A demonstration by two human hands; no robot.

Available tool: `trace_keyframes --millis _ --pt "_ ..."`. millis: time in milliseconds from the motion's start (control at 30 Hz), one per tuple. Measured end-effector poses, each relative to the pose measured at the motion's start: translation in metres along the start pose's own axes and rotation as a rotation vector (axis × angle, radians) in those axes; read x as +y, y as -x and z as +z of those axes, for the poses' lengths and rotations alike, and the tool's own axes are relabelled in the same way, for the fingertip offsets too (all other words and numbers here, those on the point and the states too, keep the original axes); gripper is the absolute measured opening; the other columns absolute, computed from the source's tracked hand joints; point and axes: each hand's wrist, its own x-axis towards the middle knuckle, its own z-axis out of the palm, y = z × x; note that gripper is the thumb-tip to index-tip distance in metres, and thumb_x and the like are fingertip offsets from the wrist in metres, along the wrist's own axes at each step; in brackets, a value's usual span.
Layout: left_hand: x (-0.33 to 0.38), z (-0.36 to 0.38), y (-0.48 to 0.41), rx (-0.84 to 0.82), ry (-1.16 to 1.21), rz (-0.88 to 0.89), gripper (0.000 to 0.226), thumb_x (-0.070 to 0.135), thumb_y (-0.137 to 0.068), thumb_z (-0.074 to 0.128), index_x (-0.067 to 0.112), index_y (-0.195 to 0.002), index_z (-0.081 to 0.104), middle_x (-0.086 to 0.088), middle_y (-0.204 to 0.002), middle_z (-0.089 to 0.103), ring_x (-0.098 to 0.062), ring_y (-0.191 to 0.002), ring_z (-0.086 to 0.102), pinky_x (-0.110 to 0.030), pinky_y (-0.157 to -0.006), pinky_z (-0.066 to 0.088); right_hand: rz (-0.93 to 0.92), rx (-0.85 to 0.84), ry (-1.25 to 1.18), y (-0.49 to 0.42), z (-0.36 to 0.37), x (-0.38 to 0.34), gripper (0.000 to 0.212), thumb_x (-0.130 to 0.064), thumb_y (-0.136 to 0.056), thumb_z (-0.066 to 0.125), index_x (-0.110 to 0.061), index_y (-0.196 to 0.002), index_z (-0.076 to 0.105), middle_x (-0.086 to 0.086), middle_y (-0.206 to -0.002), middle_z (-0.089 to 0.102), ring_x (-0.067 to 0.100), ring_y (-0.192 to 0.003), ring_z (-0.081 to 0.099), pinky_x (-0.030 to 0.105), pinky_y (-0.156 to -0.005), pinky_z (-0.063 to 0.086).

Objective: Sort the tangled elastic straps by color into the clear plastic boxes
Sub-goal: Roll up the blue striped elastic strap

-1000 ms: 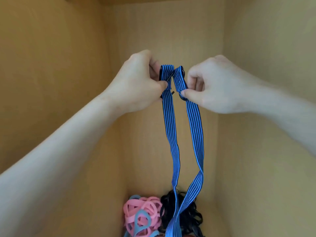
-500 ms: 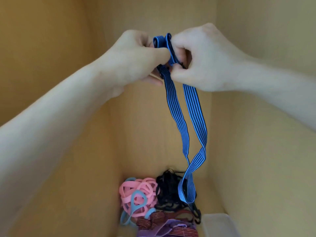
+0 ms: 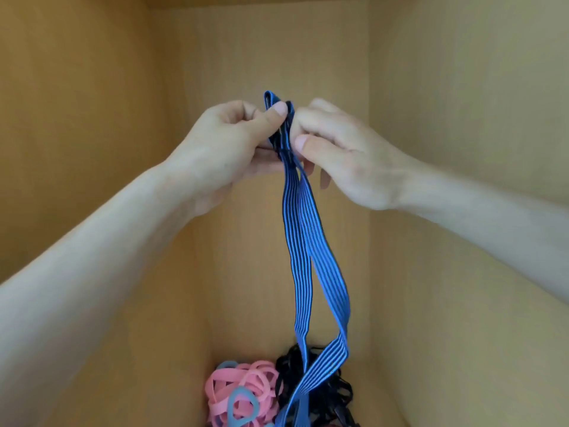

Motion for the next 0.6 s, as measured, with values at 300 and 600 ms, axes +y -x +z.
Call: trace_keyframes --millis 300,600 --pt "-0.003 -0.006 -0.006 -0.051 0.014 -0.039 0.01 -0.004 -0.096 0.056 0.006 -0.098 0.052 -0.011 -0.087 0.069 -0.021 -0.075 0.07 -0.03 -0.072 0.06 0.128 0.117 0.006 -0.005 0.0 0.008 0.025 -0.022 -0.093 0.069 -0.012 -0.072 0.061 -0.005 -0.09 0.056 0.016 -0.075 0.058 0.021 -0.067 0.041" --pt "-0.013 -0.003 -0.005 0.08 -0.091 -0.032 0.012 -0.003 -0.102 0.046 0.001 -0.11 0.054 -0.014 -0.099 0.075 -0.02 -0.087 0.076 -0.032 -0.078 0.062 0.243 0.318 -0.126 -0.008 -0.005 0.013 0.051 -0.01 -0.075 0.086 -0.024 -0.088 0.039 0.01 -0.077 0.07 0.023 -0.05 0.063 0.044 -0.048 0.054"
